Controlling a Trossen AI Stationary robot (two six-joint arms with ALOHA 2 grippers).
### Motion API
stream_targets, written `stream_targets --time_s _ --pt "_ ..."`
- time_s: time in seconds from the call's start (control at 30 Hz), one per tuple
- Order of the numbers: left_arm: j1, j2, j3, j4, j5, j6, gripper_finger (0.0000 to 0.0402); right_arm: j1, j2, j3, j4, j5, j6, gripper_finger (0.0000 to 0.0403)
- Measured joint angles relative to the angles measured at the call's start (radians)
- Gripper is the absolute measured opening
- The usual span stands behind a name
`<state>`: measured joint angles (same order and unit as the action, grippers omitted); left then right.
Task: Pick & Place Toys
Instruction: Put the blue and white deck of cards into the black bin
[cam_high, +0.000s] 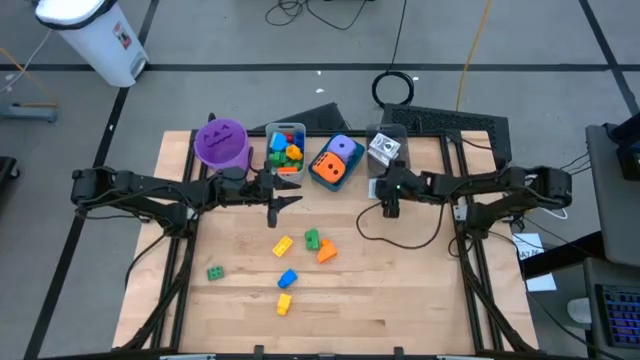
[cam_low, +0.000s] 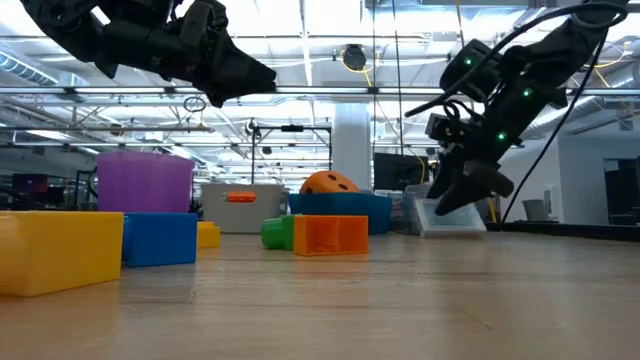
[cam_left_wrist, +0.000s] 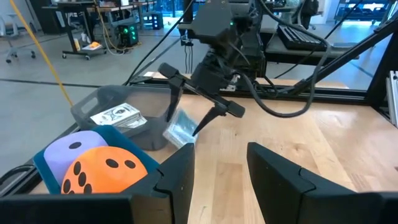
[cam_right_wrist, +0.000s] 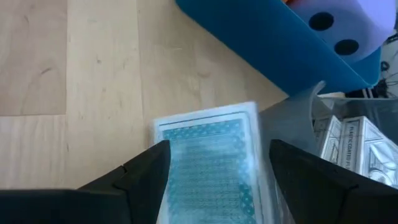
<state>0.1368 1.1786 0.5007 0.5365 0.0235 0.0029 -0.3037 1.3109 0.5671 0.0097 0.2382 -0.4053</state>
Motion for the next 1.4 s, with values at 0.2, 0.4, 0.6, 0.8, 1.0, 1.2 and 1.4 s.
stream_targets --time_s 0.2,0.4,0.6,0.8,1.0,1.2,1.4 --pt "0.000 0.000 0.000 0.000 0.000 0.002 0.0152 -0.031 0.000 0.000 -0.007 -0.012 0.001 0.0254" --pt "0.000 0.000 0.000 0.000 0.000 0.003 0.0152 -0.031 0.000 0.000 -0.044 -0.090 0.084 0.0245" --pt "0.000 0.000 0.000 0.000 0.000 0.007 0.0152 -0.031 0.000 0.000 -0.121 -0.117 0.164 0.0245" --pt "0.000 0.000 0.000 0.000 0.000 0.007 0.0152 -0.027 0.000 0.000 -0.198 -0.248 0.259 0.0241" --pt "0.000 0.000 0.000 0.000 0.000 0.007 0.0152 0.030 -0.001 0.001 -0.190 -0.337 0.334 0.0233" --pt "0.000 0.000 0.000 0.000 0.000 0.007 0.0152 0.148 0.001 0.000 -0.159 -0.292 0.364 0.0223" --pt "0.000 0.000 0.000 0.000 0.000 0.004 0.0152 0.197 0.002 -0.002 -0.065 -0.075 0.339 0.0224"
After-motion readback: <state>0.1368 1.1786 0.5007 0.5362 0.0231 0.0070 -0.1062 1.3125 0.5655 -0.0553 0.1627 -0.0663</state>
